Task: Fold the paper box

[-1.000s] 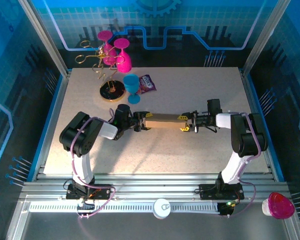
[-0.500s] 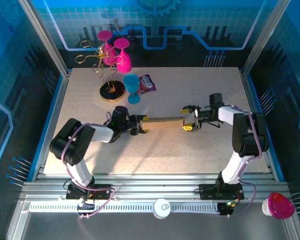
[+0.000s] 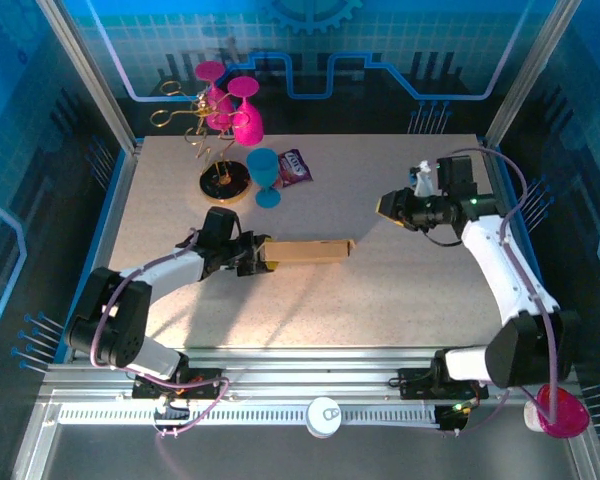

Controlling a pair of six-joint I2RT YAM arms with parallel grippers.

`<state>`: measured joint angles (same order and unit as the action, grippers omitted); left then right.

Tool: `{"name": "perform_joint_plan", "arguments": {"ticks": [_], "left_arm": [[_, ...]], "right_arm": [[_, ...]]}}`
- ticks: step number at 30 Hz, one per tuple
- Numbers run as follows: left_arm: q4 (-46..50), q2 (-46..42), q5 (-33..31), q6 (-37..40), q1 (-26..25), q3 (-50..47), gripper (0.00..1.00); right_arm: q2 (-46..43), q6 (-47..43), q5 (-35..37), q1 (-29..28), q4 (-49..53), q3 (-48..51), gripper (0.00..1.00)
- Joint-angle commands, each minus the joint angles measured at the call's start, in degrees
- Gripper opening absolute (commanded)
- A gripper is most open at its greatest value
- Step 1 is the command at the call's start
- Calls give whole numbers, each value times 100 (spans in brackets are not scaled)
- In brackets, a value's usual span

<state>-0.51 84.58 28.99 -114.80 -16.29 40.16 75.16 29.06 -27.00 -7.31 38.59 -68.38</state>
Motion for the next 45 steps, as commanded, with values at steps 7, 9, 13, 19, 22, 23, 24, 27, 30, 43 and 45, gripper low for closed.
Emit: {"name": "perform_joint_plan", "arguments": {"ticks": [7,9,13,19,22,23,24,27,30,43,45], "left_arm": [[1226,-53,1,-432,449,227,24],[1305,44,66,-381,511,298,24],[1351,206,143,-358,583,372,24],[1379,355,166,-332,627,427,24],[1326,434,187,-326,637,447,24],[1327,465,197,-315,636,461,24],[1326,482,205,-306,639,469,24],[1324,513,218,-306,645,484,24],[1333,543,213,-292,645,506,24],[1265,624,240,-314,677,541,26],[1245,647,256,-315,685,546,26]], "right_arm": [[91,-2172,2075,-1862,563,-169,36],[362,-2336,2216,-2106,737,-377,37],[837,-2470,2632,-2442,1031,-815,38],[1273,-2489,2756,-2481,1145,-1247,37],[1475,-2511,2820,-2477,1195,-1338,35],[1530,-2521,2824,-2481,1194,-1357,34],[1560,-2536,2814,-2477,1188,-1379,33],[1657,-2482,2789,-2477,1169,-1467,32],[1749,-2422,2753,-2478,1122,-1563,29],[1818,-2246,2700,-2485,1169,-1662,5],[1801,-2221,2712,-2503,1152,-1635,5]]}}
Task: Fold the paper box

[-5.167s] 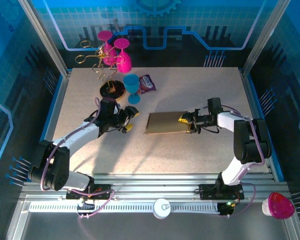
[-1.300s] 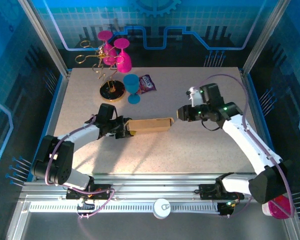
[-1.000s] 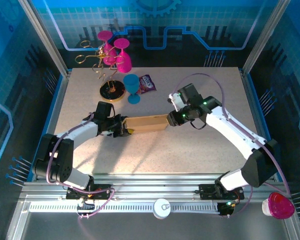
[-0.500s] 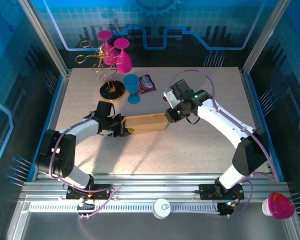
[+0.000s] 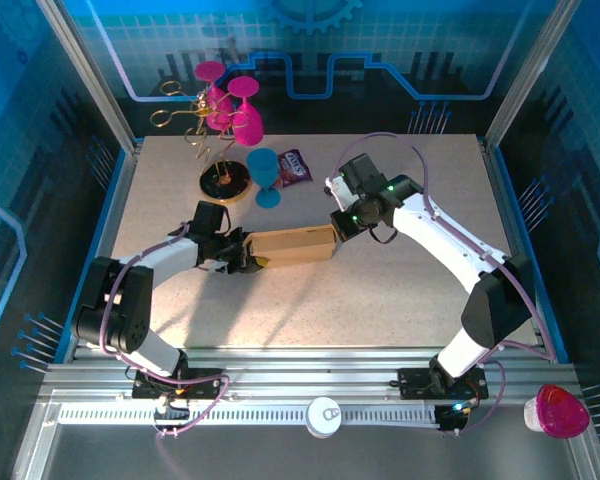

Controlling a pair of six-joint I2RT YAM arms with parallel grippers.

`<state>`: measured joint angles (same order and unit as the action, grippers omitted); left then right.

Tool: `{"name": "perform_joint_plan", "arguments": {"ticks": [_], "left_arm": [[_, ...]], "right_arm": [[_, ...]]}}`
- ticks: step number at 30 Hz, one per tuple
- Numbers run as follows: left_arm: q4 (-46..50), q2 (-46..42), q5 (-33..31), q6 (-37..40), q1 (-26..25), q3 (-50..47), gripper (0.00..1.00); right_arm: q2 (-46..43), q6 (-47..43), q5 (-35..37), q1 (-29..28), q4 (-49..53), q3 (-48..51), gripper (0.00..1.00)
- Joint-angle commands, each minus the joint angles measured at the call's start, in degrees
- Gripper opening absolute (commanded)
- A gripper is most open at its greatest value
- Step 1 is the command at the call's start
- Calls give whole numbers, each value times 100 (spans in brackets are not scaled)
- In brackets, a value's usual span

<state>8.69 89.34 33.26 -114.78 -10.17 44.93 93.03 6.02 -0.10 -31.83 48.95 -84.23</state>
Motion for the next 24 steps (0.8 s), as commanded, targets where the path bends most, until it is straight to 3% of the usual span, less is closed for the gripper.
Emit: {"name": "perform_joint_plan", "arguments": {"ticks": [1,6,9,12,15,24], "left_arm": [[326,176,-166,-317,77,77,26],[295,205,-150,-317,77,65,27],[287,210,-152,-325,86,65,27],[283,207,-147,-325,92,72,26],[291,208,-146,-317,103,62,26],[340,216,-141,-290,112,108,26]], "right_arm": [[13,103,38,-60,106,-36,4],[17,164,106,-101,98,-15,5],[-8,205,167,-120,53,60,17],[-98,233,151,-110,-72,210,20],[-127,259,124,-112,-138,275,19],[-69,414,151,-103,-210,253,3]]}}
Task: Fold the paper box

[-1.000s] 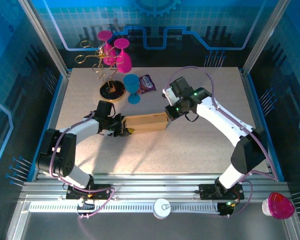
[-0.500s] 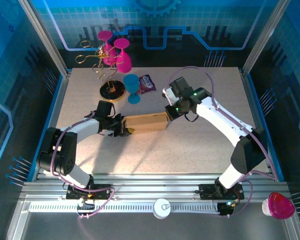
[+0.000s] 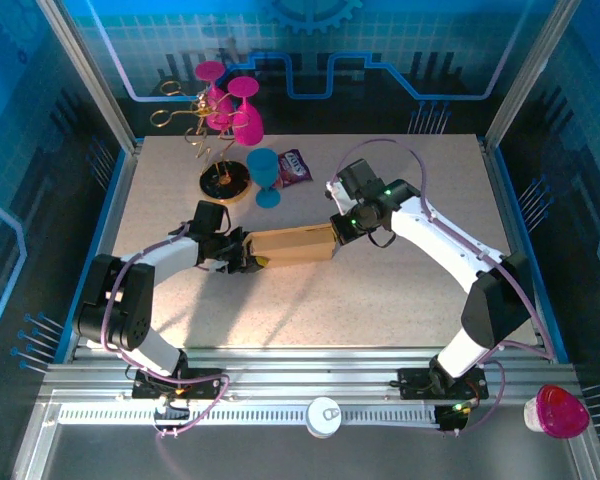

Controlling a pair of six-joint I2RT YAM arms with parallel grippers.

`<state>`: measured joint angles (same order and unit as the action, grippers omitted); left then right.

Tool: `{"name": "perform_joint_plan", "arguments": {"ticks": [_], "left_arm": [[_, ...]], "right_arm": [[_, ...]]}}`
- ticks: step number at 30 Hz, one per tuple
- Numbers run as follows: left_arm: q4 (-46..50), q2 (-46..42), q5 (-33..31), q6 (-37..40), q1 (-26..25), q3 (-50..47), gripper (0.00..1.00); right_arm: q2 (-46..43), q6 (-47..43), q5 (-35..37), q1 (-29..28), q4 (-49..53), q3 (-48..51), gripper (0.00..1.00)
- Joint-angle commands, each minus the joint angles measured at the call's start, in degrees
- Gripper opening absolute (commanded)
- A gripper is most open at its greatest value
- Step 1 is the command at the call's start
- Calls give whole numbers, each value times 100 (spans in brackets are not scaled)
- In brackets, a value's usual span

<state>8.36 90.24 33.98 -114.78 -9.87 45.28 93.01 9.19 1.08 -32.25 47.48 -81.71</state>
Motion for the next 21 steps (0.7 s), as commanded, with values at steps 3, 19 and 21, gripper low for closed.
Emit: {"name": "perform_joint_plan", "arguments": {"ticks": [3,19,21], "left_arm": [[368,135,-207,-282,84,85,26],[278,182,-211,-341,90,48,27],[255,181,-224,-361,91,41,27]], "right_arm": [[-55,174,14,-62,-23,-48,1],[258,1260,-322,-116,613,-644,0],[279,1393,-319,-132,643,-640,0]]}}
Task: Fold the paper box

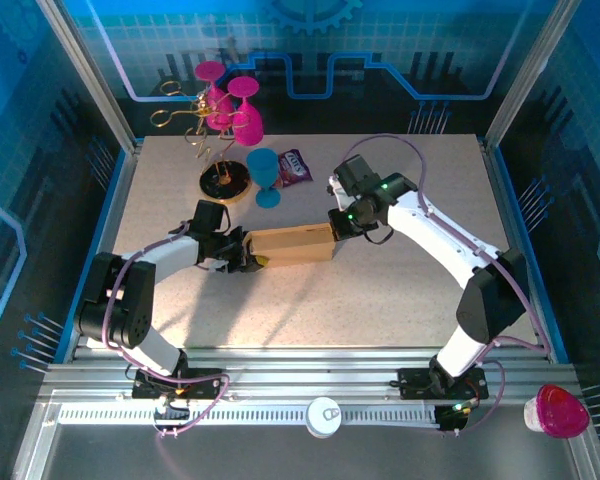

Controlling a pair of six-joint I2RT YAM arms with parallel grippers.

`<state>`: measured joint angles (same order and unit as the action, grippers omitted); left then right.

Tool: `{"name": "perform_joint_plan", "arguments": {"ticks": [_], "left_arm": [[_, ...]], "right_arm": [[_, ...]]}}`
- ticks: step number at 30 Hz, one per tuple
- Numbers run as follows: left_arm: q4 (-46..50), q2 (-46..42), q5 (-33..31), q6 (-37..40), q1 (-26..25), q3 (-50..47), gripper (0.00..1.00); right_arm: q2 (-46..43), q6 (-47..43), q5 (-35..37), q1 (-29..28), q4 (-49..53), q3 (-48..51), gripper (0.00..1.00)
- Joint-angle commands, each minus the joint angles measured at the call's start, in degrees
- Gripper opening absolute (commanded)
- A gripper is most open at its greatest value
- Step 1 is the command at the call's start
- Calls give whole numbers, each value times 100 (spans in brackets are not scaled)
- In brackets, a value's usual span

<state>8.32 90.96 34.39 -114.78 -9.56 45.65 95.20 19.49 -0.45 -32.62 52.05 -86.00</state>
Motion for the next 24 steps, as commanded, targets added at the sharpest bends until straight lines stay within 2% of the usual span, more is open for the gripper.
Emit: {"name": "perform_joint_plan", "arguments": {"ticks": [1,10,24], "left_arm": [[251,121,-266,-361,60,2,27],[232,128,-258,-361,60,-17,27],[98,203,-235,-396,58,-71,27]], "right_arm": [[60,438,-192,-95,178,-192,0],[71,887,-289,-133,146,-207,0],[-63,1076,218,-294,-368,419,0]]}}
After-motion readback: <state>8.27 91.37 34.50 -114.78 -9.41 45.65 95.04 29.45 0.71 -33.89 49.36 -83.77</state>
